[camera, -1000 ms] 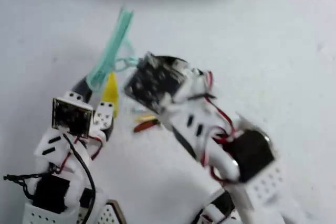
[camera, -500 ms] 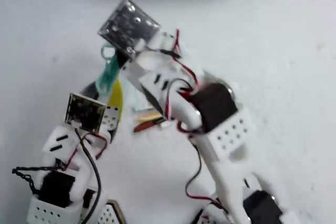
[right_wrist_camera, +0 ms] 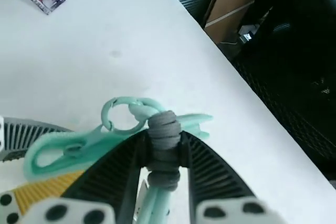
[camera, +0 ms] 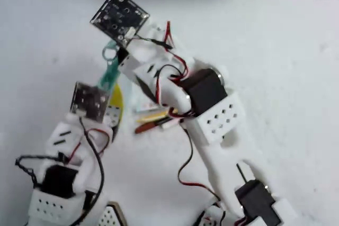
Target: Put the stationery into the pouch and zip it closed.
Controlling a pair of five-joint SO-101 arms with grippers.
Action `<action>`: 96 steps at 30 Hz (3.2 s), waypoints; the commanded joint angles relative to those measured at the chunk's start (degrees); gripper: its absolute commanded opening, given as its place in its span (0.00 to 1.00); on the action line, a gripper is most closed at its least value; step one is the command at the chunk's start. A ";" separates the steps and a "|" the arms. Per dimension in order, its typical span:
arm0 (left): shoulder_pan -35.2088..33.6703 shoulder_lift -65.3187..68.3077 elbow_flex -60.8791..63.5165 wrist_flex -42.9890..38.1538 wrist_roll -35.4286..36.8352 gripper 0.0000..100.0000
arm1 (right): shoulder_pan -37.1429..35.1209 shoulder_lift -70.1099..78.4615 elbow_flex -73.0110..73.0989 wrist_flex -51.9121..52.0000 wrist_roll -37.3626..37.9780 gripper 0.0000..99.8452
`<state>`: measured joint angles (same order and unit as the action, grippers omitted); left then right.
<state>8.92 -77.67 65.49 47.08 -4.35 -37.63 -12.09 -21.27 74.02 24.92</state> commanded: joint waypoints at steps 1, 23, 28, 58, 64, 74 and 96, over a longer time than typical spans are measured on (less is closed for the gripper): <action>-1.36 4.97 -2.20 0.62 1.41 0.02 | 2.33 -0.04 -2.81 1.45 -0.62 0.02; 0.75 4.97 1.05 -1.32 4.31 0.17 | 4.44 4.88 -3.25 -5.41 -0.62 0.02; 0.31 4.97 1.14 -3.34 4.40 0.10 | 4.26 5.67 -3.25 -6.73 -0.62 0.02; 1.45 4.97 1.05 0.62 0.26 0.02 | 11.74 14.55 -9.41 -15.87 -2.02 0.02; 1.45 4.88 1.05 1.23 0.18 0.02 | 12.35 18.07 -13.54 -15.43 -4.40 0.02; 1.36 4.88 1.32 0.88 0.09 0.02 | 15.08 19.56 -13.98 -15.43 -4.75 0.02; 0.92 4.97 1.41 0.79 0.09 0.02 | 19.12 12.44 -13.98 -0.31 -3.96 0.25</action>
<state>9.45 -74.86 66.64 46.55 -3.74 -20.84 5.32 -32.53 68.31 20.62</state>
